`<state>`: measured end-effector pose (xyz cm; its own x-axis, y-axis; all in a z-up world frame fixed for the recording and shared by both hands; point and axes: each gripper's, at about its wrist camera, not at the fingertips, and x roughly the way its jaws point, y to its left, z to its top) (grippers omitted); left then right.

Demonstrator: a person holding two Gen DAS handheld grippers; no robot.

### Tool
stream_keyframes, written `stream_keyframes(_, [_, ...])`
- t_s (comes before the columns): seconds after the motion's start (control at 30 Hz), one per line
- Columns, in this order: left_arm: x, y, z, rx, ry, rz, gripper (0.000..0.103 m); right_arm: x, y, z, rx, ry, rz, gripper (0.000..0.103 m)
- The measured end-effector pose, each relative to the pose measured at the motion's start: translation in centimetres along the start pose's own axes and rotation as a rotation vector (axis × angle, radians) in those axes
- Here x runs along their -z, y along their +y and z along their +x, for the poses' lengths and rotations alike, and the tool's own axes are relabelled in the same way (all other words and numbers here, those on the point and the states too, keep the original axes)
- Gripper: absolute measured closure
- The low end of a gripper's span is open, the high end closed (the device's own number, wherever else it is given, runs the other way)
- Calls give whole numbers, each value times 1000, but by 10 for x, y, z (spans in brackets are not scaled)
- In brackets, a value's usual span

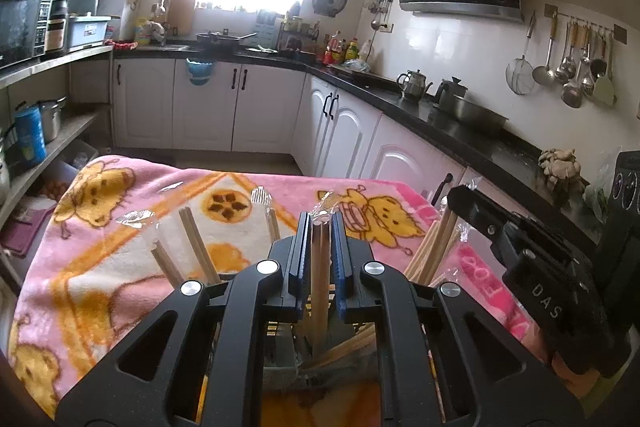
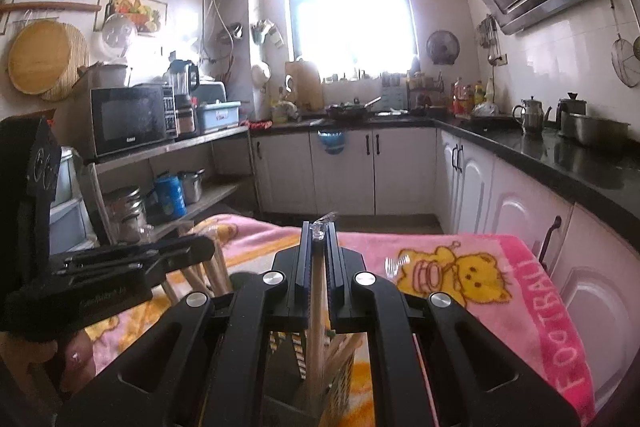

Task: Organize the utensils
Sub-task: 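Lower the chopsticks into the caddy and open the left tool while the right tool opens, then withdraw both open tools back from the caddy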

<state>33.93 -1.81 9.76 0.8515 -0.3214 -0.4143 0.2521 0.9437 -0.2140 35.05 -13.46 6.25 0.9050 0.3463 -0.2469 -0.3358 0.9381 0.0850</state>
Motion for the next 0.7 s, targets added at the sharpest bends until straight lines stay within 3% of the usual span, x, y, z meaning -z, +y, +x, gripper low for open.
stream_keyframes(0.2, [0,1,-4,5,7,-5,94,1,-3,-6,10,47,11,93])
stream_keyframes(0.4, [3,1,-13,-5,13,1,81,4,-6,-15,16,65,26,77])
stream_keyframes(0.5, [6,4,-19,-9,17,1,79,5,-7,-22,17,67,29,73])
stream_keyframes(0.6, [10,4,-28,-14,15,3,76,7,-6,-31,19,65,26,63])
stream_keyframes(0.7, [13,2,-36,-24,12,6,65,8,-5,-38,22,67,27,56])
